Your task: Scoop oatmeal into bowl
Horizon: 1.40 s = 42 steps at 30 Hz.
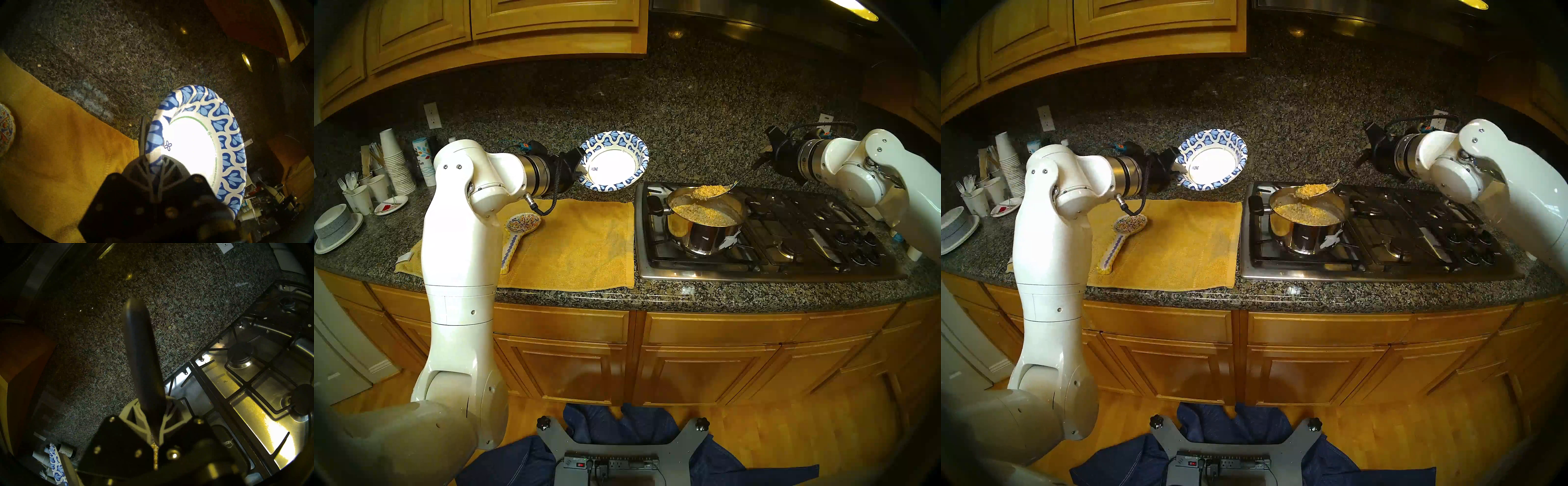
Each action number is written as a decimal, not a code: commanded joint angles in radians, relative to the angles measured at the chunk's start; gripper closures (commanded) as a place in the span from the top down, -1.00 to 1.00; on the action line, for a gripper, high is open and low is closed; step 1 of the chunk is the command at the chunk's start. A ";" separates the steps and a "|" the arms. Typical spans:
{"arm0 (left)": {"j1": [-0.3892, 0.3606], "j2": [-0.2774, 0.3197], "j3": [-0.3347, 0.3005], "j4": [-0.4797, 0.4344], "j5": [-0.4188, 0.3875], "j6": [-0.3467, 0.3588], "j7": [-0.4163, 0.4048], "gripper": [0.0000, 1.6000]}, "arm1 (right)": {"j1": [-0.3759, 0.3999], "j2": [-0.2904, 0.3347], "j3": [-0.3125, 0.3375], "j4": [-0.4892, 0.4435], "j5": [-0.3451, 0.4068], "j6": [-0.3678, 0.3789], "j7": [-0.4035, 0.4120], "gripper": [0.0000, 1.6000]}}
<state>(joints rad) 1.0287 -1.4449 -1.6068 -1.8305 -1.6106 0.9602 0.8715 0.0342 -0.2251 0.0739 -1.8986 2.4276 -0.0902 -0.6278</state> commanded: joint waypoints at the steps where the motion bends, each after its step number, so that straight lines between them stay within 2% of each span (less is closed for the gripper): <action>1: -0.057 0.005 0.010 -0.023 -0.085 0.000 0.079 -1.00 | 0.042 -0.002 0.039 -0.002 -0.007 -0.007 0.013 -1.00; 8: -0.054 0.035 0.037 -0.021 -0.154 0.000 0.096 -1.00 | 0.042 -0.002 0.039 -0.002 -0.007 -0.007 0.012 -1.00; 19: -0.042 0.096 0.083 0.022 -0.207 0.000 0.109 -1.00 | 0.041 -0.002 0.038 -0.002 -0.007 -0.007 0.012 -1.00; 42: -0.126 0.182 0.194 0.137 -0.319 0.000 0.105 -1.00 | 0.041 -0.002 0.038 -0.002 -0.007 -0.007 0.012 -1.00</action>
<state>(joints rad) 0.9807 -1.2832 -1.4234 -1.6943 -1.8859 0.9585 0.8720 0.0342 -0.2251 0.0733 -1.8985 2.4279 -0.0901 -0.6279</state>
